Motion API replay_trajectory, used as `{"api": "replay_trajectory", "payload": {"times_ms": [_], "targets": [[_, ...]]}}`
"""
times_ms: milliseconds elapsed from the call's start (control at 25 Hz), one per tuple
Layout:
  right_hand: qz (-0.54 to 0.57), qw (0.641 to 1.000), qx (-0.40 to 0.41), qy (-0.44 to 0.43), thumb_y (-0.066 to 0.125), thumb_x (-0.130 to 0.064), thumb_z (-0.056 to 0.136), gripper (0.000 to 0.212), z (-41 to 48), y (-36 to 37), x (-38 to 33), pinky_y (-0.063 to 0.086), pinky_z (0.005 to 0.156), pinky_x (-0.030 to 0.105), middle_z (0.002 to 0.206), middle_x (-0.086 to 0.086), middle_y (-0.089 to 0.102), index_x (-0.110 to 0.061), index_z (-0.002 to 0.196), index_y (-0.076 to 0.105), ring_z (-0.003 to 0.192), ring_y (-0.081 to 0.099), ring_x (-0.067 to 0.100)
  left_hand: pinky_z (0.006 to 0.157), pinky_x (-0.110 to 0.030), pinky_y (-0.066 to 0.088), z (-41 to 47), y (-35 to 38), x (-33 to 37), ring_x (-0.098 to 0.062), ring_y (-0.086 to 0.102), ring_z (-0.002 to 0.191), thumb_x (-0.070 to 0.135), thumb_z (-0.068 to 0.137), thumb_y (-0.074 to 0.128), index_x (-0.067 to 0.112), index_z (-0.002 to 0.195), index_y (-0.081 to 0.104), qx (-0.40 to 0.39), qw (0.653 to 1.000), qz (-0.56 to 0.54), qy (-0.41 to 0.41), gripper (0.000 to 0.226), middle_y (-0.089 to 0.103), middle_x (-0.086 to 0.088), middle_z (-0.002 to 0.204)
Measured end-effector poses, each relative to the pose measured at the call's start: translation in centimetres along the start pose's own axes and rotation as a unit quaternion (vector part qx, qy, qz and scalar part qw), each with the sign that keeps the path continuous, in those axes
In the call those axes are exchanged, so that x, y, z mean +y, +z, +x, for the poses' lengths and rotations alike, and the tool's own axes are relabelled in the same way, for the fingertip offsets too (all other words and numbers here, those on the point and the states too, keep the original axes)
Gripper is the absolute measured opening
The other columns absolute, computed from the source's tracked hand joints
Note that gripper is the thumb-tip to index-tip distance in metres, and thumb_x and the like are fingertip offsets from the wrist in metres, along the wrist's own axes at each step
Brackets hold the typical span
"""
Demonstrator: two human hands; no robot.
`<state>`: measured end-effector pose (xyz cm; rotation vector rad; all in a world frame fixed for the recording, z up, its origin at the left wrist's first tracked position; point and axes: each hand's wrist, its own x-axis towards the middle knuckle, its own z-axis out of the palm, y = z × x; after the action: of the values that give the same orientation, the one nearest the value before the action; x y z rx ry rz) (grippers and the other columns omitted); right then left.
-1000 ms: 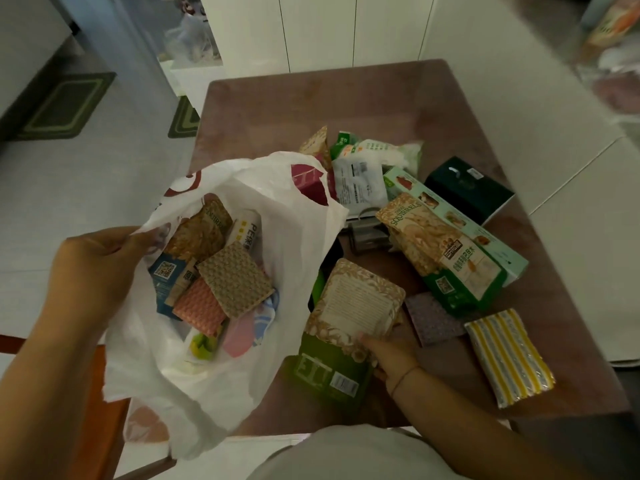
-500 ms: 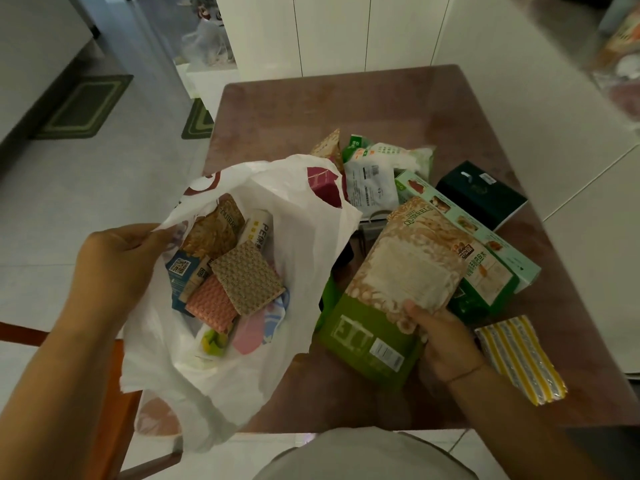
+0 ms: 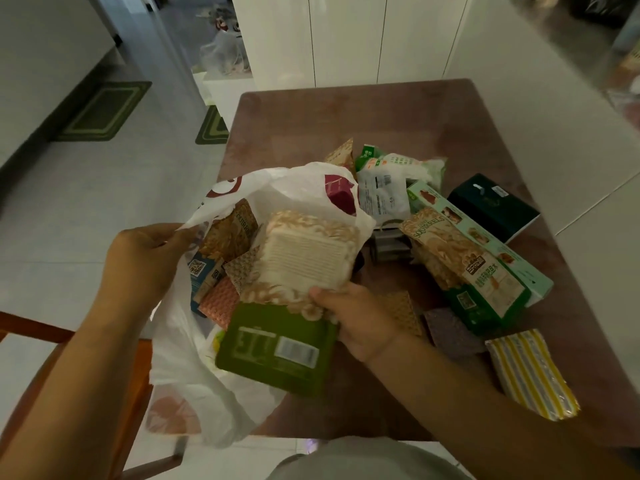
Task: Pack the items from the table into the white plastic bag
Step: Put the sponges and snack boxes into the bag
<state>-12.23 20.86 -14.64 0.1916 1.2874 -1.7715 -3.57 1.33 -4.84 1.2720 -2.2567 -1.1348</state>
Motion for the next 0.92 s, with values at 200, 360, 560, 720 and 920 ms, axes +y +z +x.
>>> {"api": "replay_trajectory", "payload": {"times_ms": [200,360,560,720,920], "targets": [[-0.109,0.993,0.043,-0.007,0.058,-0.005,0.088,0.031,8.8,4.7,3.9,0.047,0.099,0.045,0.125,0.019,0.06,-0.001,0.118,0.058,0.114,0.058,0.034,0.053,-0.019,0.042,0.1,-0.6,-0.3,-0.008,0.059,0.066,0.031,0.09,0.057,0.027,0.104,0.066,0.016,1.0,-0.02,0.017,0.017,0.063,0.004,0.08],[-0.31,0.945,0.043,-0.091,0.057,-0.011,0.086,0.03,9.8,6.1,3.9,0.052,0.093,0.042,0.116,0.014,0.063,-0.008,0.115,0.056,0.11,0.059,0.03,0.054,-0.02,0.04,0.4,-0.7,-0.7,-0.007,0.058,0.066,0.03,0.091,0.056,0.028,0.105,0.064,0.016,0.999,-0.016,0.036,0.016,0.06,0.009,0.075],[-0.4,0.867,0.028,-0.295,0.058,-0.005,0.084,0.044,4.1,2.3,0.3,0.037,0.092,0.003,0.126,0.003,0.045,-0.012,0.126,0.047,0.114,0.042,0.005,0.062,-0.027,0.046,0.9,-0.3,-1.1,-0.012,0.059,0.069,0.03,0.089,0.058,0.024,0.104,0.067,0.007,0.999,-0.015,0.052,0.018,0.063,0.0,0.084],[-0.49,0.758,0.19,-0.388,0.054,-0.006,0.082,0.028,0.8,-8.5,0.2,0.042,0.1,0.024,0.117,0.005,0.054,-0.008,0.109,0.061,0.11,0.047,0.007,0.08,-0.045,0.053,1.6,-0.2,-2.0,-0.029,0.064,0.082,0.035,0.086,0.062,0.028,0.096,0.072,-0.003,0.998,-0.026,0.054,0.016,0.069,-0.006,0.095],[-0.75,0.623,0.17,-0.14,0.07,-0.029,0.075,0.087,-1.7,-20.0,4.1,0.02,0.115,0.038,0.154,0.014,0.022,-0.01,0.146,0.023,0.142,0.023,0.03,0.08,-0.053,0.054,3.7,-0.1,-4.4,-0.03,0.067,0.087,0.062,0.068,0.068,0.043,0.086,0.072,-0.043,0.998,-0.042,0.006,0.027,0.071,0.002,0.098]]}}
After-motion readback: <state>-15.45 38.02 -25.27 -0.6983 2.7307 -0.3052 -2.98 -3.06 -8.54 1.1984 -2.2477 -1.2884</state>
